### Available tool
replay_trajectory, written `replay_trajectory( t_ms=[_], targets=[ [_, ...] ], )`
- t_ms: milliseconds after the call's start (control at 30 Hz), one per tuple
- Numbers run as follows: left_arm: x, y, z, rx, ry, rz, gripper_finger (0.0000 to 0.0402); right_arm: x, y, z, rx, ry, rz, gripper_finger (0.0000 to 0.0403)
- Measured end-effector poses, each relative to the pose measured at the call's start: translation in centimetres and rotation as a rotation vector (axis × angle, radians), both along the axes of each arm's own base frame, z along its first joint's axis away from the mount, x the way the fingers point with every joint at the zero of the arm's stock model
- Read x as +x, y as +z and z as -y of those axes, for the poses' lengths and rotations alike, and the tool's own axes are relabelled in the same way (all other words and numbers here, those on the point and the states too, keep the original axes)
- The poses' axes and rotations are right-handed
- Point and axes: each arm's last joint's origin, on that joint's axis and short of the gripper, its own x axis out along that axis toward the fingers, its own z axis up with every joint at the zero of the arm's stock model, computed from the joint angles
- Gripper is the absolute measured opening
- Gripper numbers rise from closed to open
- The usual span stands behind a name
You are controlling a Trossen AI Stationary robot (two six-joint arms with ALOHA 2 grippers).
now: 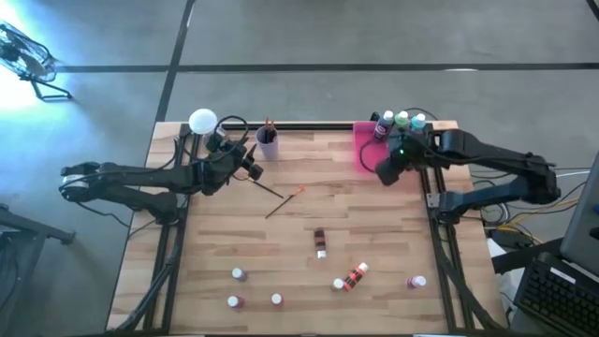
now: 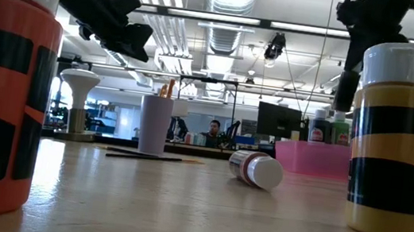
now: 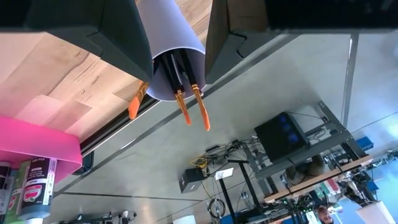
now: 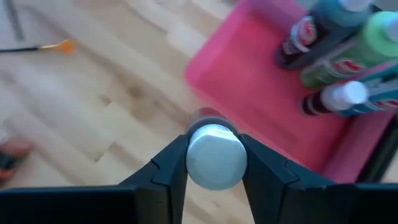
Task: Pick & Place Paint Supplies
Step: Put the small black paint bottle into the pink bin
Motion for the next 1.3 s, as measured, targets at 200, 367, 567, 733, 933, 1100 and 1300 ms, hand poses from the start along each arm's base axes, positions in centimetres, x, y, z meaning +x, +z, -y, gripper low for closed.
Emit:
replay_trajectory(
  t_ms=[200, 367, 567, 733, 933, 1100, 1300],
  targets=[
    [0.0, 0.0, 0.0, 0.000, 0.000, 0.000, 0.0151, -0.4, -0.5, 2.9, 0.000, -0.122, -0.043, 0.0128],
    [0.0, 0.0, 0.0, 0.000, 0.000, 0.000, 0.0151, -1.0, -0.9, 4.8, 0.003, -0.201, -0.071, 0.0130],
    [0.0, 0.0, 0.0, 0.000, 0.000, 0.000, 0.0151, -2.2, -2.0, 6.3, 0.024, -0.290, -0.110, 0.0114],
    [0.0, 0.0, 0.0, 0.000, 0.000, -0.001, 0.0151, -3.4, -3.9, 7.3, 0.073, -0.366, -0.155, 0.0135],
    [0.0, 0.0, 0.0, 0.000, 0.000, -0.001, 0.0151, -4.1, -6.2, 8.6, 0.093, -0.398, -0.129, 0.0120],
    [0.0, 0.0, 0.0, 0.000, 0.000, -0.001, 0.0151, -5.2, -7.5, 9.3, 0.107, -0.454, -0.137, 0.0115],
    [0.0, 0.0, 0.0, 0.000, 0.000, -0.001, 0.0151, -6.4, -8.7, 10.4, 0.088, -0.554, -0.121, 0.0140]
  ],
)
